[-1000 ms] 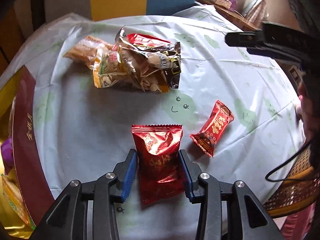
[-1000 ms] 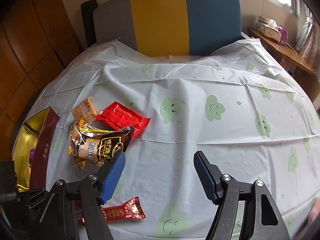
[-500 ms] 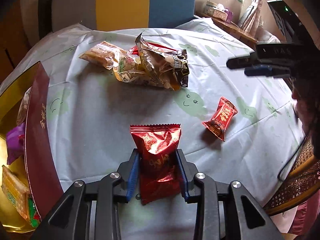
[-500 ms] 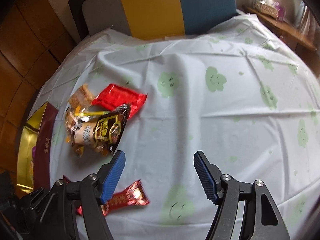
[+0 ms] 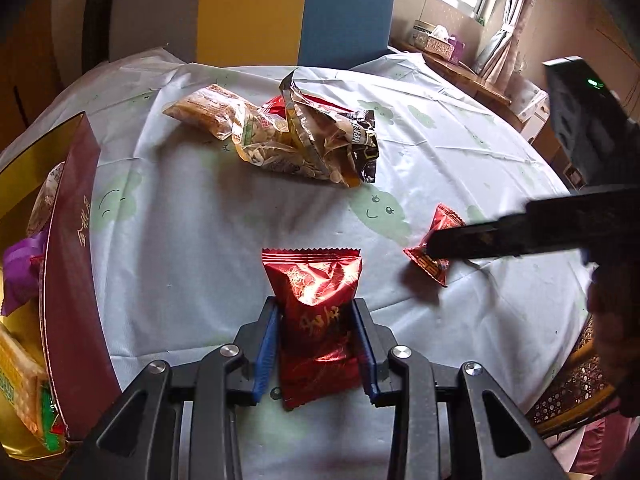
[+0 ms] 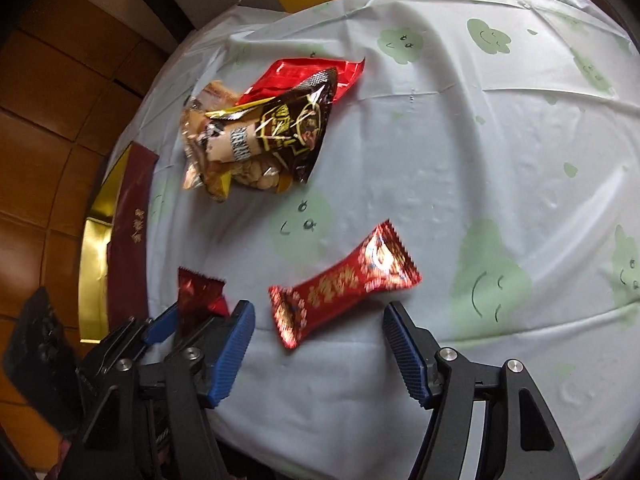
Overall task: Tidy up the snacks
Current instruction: 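Grasp the long red gold-printed candy bar with the right gripper, then carry the red candy packet into the gold tray and release it with the left gripper, then carry the red candy bar into the gold tray and release it with the right gripper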
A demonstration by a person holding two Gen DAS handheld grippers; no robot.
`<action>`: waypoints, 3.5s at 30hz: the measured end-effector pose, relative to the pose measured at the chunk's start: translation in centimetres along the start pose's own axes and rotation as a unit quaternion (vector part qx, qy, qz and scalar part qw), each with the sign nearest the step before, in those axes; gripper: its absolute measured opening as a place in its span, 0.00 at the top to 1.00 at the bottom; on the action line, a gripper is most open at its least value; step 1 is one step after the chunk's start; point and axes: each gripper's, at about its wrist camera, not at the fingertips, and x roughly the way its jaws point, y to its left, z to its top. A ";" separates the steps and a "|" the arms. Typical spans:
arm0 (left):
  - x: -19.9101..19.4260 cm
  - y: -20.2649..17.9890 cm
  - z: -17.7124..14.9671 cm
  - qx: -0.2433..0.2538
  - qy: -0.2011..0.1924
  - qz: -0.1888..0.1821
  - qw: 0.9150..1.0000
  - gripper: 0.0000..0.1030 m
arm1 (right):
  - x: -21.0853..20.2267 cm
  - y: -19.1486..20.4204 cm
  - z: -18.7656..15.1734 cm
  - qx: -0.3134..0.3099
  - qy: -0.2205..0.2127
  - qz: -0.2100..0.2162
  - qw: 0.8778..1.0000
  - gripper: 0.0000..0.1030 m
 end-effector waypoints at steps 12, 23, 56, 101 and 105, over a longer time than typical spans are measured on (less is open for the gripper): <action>-0.1 0.3 -0.3 -0.007 -0.008 -0.005 1.000 0.65 | 2.8 4.7 0.5 -0.273 0.018 -0.141 0.951 0.70; -0.5 -0.5 0.1 0.004 -0.005 0.011 1.000 0.67 | 2.6 3.2 -1.0 -0.329 -0.006 -0.122 0.936 0.70; -2.0 29.1 6.8 -0.308 0.011 0.121 0.944 0.66 | 2.7 3.3 -1.0 -0.317 -0.008 -0.120 0.941 0.70; -15.0 16.9 -3.1 -0.229 -0.106 0.224 0.941 0.47 | 2.7 4.3 -1.5 -0.309 -0.012 -0.149 0.939 0.77; -15.1 17.4 -3.7 -0.236 -0.105 0.221 0.940 0.47 | 2.3 4.7 -1.6 -0.294 -0.011 -0.145 0.945 0.78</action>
